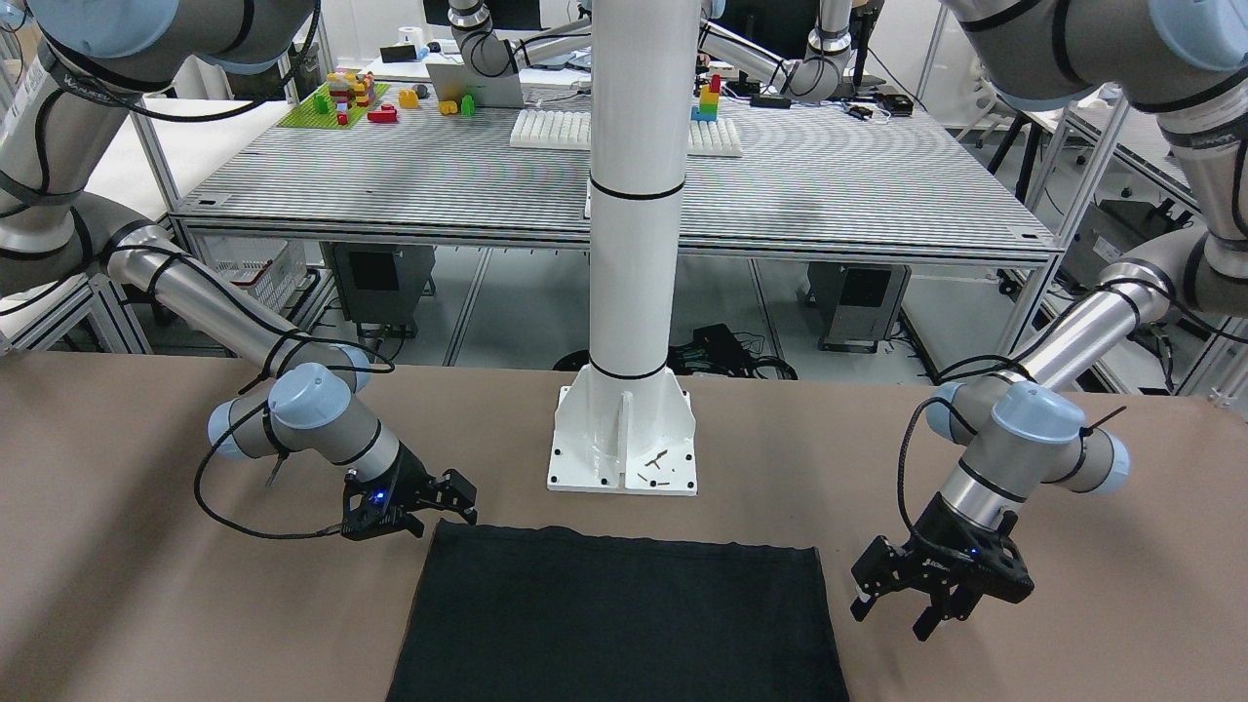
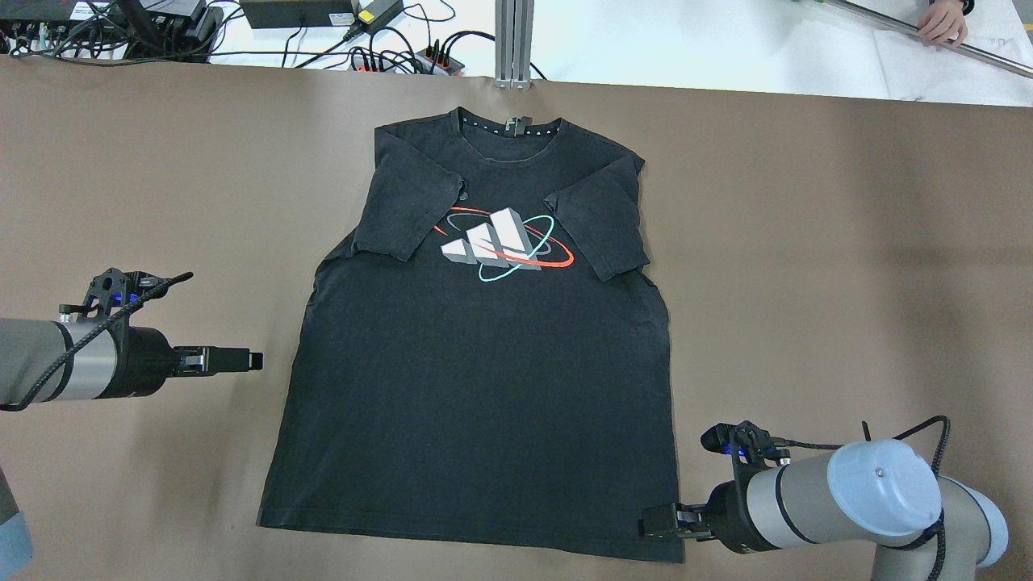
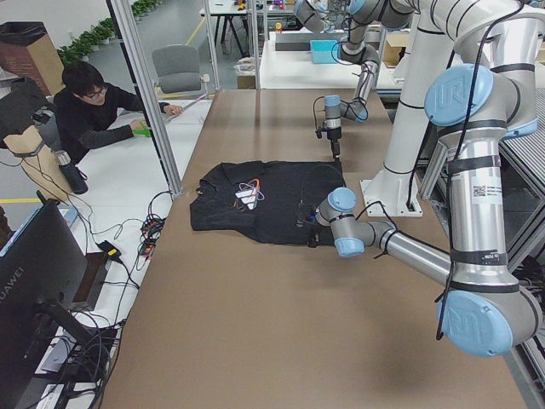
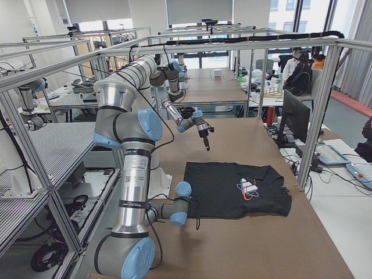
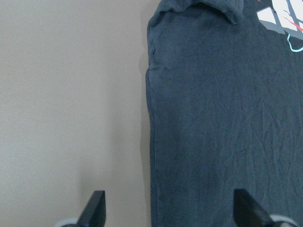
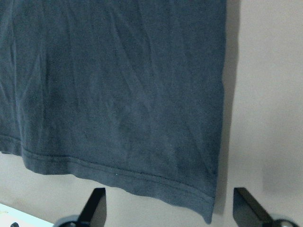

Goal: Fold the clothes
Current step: 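Move both grippers to the hem corners nearest the robot, then grasp both hem corners with the left and right grippers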

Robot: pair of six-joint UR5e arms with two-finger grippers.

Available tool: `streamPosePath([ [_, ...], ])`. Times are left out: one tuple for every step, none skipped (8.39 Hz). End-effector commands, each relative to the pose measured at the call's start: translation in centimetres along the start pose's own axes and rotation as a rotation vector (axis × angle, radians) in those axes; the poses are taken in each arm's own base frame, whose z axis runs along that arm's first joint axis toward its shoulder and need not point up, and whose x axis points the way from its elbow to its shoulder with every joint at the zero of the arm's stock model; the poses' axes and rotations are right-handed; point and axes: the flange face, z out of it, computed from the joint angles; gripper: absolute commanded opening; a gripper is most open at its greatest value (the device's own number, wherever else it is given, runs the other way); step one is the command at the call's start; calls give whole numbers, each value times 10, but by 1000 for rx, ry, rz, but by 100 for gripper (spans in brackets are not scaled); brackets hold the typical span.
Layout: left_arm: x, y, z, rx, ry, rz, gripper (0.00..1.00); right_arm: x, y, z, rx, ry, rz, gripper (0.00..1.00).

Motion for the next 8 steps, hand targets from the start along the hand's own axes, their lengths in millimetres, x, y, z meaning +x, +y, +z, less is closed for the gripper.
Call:
streamPosePath([
  [3, 7, 8, 2, -5, 8, 94, 8, 1, 15, 8, -9, -10, 93],
  [5, 10, 10, 3, -4, 12, 94, 8, 1, 15, 9, -9, -9, 73],
  [6, 11, 12, 0, -5, 13, 94, 8, 1, 16, 7, -8, -9, 49],
  [6, 11, 12, 1, -6, 13, 94, 8, 1, 16, 7, -8, -4, 33],
  [7, 11, 12, 0, -4, 14, 94, 8, 2, 17, 4, -8, 1, 12],
  [8, 10, 12, 2, -1, 14, 94, 7, 2, 16, 6, -11, 0, 0],
  [9, 10, 11, 1, 1, 14, 94, 6, 2, 14, 5, -14, -1, 0],
  [10, 10, 9, 3, 5, 15, 95, 5, 2, 12, 4, -21, -3, 0],
])
